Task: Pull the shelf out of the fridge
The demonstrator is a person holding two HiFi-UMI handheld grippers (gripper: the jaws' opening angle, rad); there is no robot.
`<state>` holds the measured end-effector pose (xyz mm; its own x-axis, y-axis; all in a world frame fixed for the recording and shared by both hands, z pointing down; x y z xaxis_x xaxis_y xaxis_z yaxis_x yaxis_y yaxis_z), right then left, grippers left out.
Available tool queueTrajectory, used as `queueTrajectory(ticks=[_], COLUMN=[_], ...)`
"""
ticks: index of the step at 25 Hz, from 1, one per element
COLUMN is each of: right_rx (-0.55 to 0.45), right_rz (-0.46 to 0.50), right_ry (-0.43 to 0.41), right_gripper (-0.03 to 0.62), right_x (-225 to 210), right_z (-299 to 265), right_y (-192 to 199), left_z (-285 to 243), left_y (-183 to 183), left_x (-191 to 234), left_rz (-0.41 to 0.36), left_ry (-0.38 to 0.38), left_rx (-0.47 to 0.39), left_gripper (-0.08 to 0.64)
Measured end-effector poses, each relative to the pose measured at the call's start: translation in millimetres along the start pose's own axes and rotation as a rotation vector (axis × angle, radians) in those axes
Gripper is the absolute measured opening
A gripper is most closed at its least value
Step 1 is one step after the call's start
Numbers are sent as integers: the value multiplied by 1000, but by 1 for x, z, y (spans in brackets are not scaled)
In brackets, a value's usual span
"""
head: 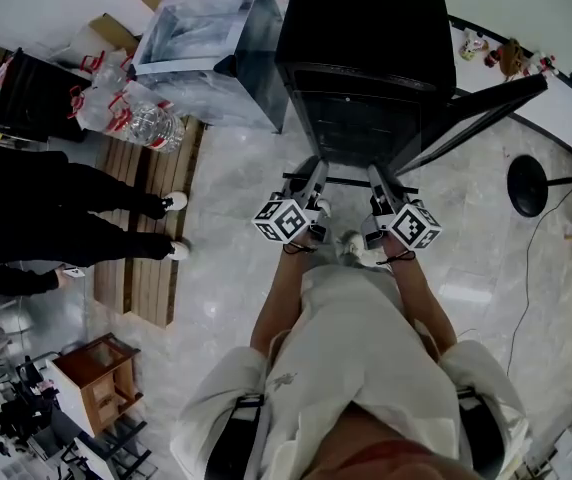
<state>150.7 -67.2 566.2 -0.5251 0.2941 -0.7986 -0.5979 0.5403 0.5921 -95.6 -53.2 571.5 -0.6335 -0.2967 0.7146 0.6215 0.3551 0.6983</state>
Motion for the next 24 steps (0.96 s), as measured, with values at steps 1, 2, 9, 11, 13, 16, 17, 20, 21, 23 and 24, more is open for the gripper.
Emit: queueTrajectory(ticks=[1, 2, 9, 11, 13, 16, 17, 20, 21, 23, 24], right_rx=[3, 5, 2, 3, 4, 8, 9, 11, 11, 12, 12], right_rz=[1, 2, -3, -3, -4, -3, -3, 1, 2, 2, 2], right_ry=[-3, -6, -15, -13, -14, -18, -19, -25, -27, -29, -29], right_gripper=[84, 84, 86, 86, 86, 86, 86, 86, 86, 86, 86], right_x=[1, 2, 2, 2, 2, 2, 1, 2, 2, 3, 3], right_z=[2, 3, 11, 13, 13, 14, 14, 14, 14, 14, 15], right_y=[0, 0, 2, 1, 1, 1, 1, 0, 0, 0, -1], left_z=[2, 4, 9, 10, 10, 11, 11, 12, 12, 13, 13], left_y=[0, 1, 4, 5, 5, 6, 6, 6, 6, 6, 6], left_x=[-2, -3, -10, -11, -12, -13, -13, -15, -15, -15, -15], left_rz=[-1, -1, -13, -11, -12, -14, -14, -16, -16, -15, -15], left_ry=[-1, -3, -5, -6, -7, -10, -11, -13, -15, -17, -18], left_rx=[-2, -4, -6, -5, -6, -10, -12, -17, -17, -18, -18], left_gripper=[130, 130, 130, 130, 130, 130, 130, 130, 130, 130, 130])
Point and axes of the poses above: the fingertips, and each gripper's own axes: z backward along the fingers, x to its left, y out of its underside, the point moved 10 cm from there along z, backward along the fingers, and after that the axes turned 1 degree about y, right-handed, at the moved point
